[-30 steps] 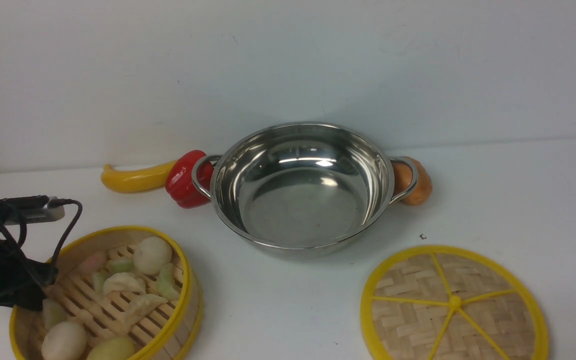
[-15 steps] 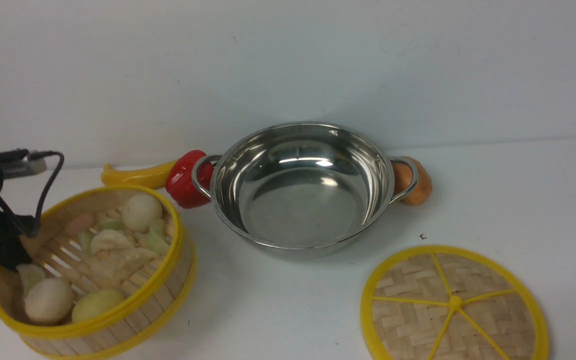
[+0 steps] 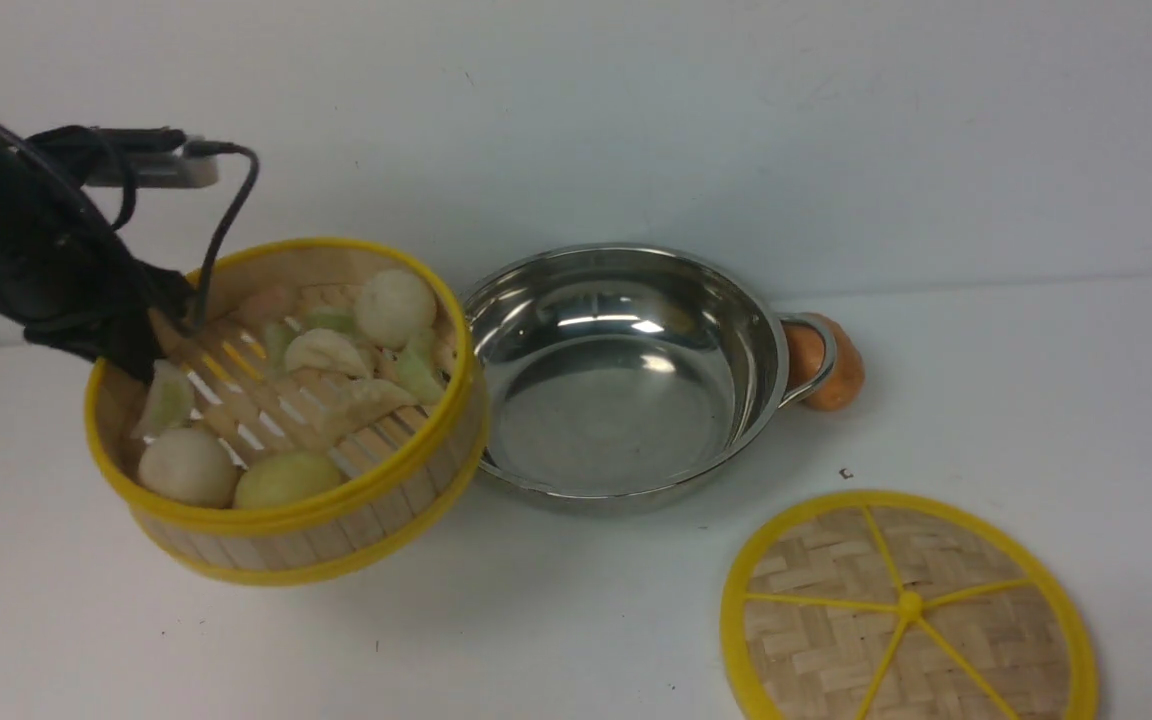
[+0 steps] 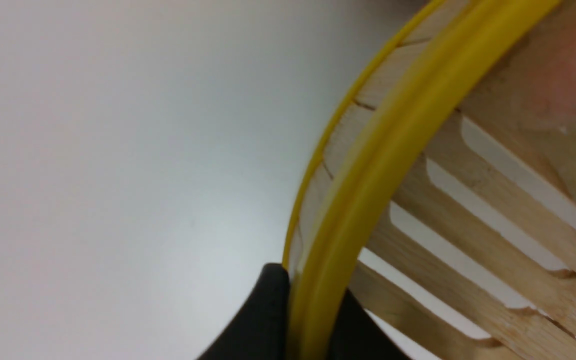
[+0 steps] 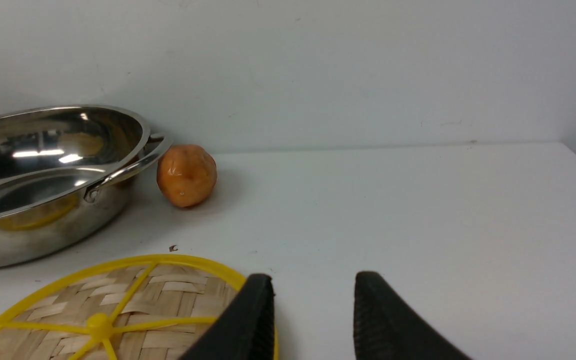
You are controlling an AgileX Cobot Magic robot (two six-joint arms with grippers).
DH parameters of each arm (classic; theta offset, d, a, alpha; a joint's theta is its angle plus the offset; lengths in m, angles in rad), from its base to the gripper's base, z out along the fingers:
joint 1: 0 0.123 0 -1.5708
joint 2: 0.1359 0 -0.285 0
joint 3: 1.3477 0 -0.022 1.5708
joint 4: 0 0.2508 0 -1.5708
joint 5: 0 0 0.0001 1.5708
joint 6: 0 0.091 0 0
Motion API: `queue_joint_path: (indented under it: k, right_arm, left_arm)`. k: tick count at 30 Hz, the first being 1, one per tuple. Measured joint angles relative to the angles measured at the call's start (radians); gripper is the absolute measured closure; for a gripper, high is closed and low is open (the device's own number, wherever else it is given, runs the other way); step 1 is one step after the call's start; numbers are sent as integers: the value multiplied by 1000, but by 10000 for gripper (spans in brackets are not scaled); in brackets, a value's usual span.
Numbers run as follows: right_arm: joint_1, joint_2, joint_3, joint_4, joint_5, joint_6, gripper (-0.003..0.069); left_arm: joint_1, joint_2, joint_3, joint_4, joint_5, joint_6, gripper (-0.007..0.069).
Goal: Place the steamer in the pot on the white table, and put the lid on the steamer.
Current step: 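Place the bamboo steamer basket with dumplings into the steel pot with the left gripper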
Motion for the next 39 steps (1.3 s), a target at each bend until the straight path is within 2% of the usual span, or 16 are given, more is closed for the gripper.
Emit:
queue_joint_path:
  k: [7,17,24,39]
  right_arm:
    - [0,0,0,0,0,0,414]
    - [0,0,0,0,0,0,414]
    - [0,0,0,0,0,0,414]
    - [0,0,0,0,0,0,414]
  left_arm:
    - [-154,144,-250,1,1,-61,594]
    - [-285,316,-480,-74,3,-102,594]
    - [-322,401,-557,-74,14,-120,594]
    - [-323,434,-574,-45,13,-144,594]
